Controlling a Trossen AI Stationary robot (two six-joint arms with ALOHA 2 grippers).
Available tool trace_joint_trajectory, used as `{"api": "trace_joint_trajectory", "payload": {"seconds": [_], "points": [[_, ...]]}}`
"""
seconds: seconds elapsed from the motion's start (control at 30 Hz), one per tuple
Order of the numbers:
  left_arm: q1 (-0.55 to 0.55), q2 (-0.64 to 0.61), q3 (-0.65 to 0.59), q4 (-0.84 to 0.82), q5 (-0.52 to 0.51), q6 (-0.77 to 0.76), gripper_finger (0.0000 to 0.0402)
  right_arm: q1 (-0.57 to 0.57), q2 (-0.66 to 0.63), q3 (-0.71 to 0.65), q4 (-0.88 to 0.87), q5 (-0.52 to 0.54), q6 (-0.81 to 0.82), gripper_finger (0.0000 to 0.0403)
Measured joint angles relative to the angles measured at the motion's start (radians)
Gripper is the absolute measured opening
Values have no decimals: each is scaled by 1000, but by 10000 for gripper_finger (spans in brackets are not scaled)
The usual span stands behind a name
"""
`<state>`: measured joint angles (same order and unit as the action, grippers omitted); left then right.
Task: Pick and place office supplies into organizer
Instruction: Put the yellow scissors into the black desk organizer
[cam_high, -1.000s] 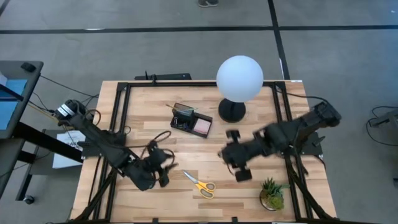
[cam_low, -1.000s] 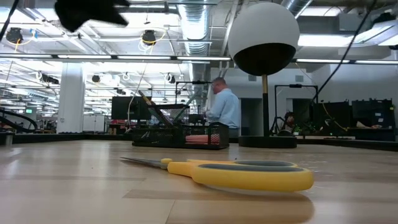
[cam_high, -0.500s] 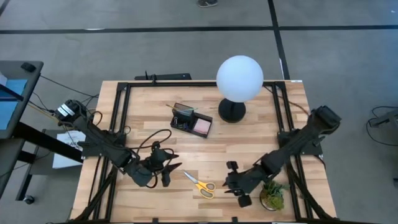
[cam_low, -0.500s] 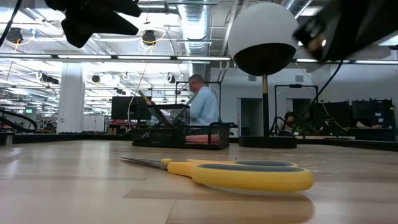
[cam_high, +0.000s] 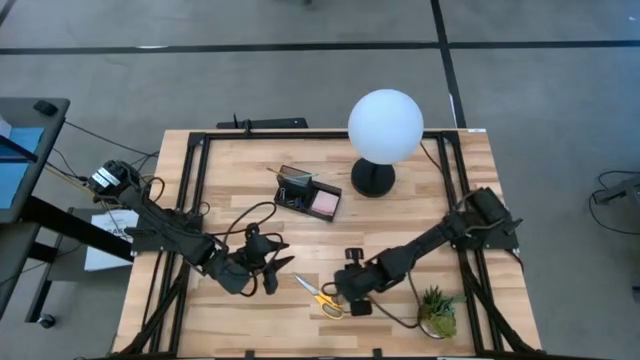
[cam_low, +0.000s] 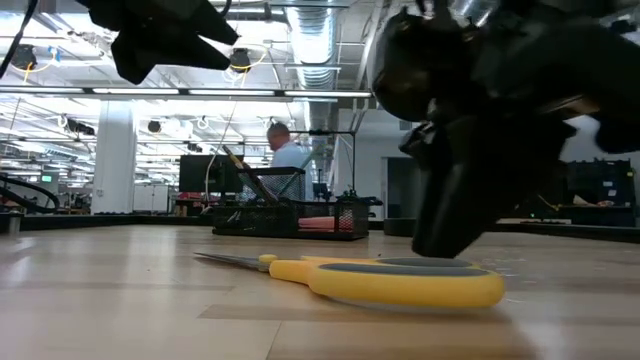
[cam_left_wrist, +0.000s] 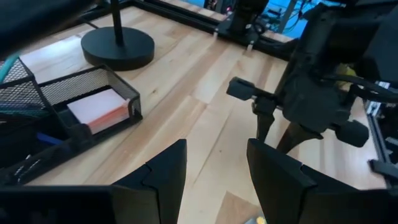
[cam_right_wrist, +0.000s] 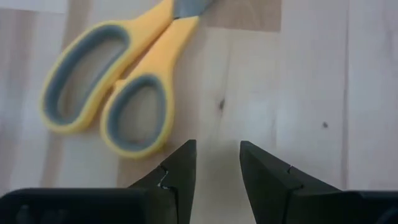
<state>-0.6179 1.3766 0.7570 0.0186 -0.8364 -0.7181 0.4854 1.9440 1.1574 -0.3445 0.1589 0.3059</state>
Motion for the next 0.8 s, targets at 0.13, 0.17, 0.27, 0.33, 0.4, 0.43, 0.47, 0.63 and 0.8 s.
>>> {"api": "trace_joint_trajectory", "payload": {"seconds": [0.13, 0.17, 0.27, 0.33, 0.4, 0.43, 0.47, 0.63, 0.8], "points": [[3, 0, 0, -31, 2, -9, 164, -4, 26, 67, -61, 0, 0, 117], [3, 0, 0, -31, 2, -11, 164, -3, 25, 80, -84, -1, 0, 117], [2, 0, 0, -28, 2, -12, 164, -3, 25, 104, -91, -1, 0, 117], [2, 0, 0, -31, 2, -12, 164, 0, 25, 111, -92, -1, 1, 117], [2, 0, 0, -30, 2, -8, 164, 5, 25, 115, -78, -1, 23, 117], [3, 0, 0, -30, 2, -7, 164, 8, 25, 115, -70, -1, 42, 117], [3, 0, 0, -31, 2, -7, 164, 8, 33, 116, -64, -3, 62, 117], [2, 0, 0, -31, 2, -3, 164, 11, 42, 115, -67, -4, 96, 117], [2, 0, 0, -36, 2, -2, 164, 13, 41, 115, -64, -3, 106, 117]]}}
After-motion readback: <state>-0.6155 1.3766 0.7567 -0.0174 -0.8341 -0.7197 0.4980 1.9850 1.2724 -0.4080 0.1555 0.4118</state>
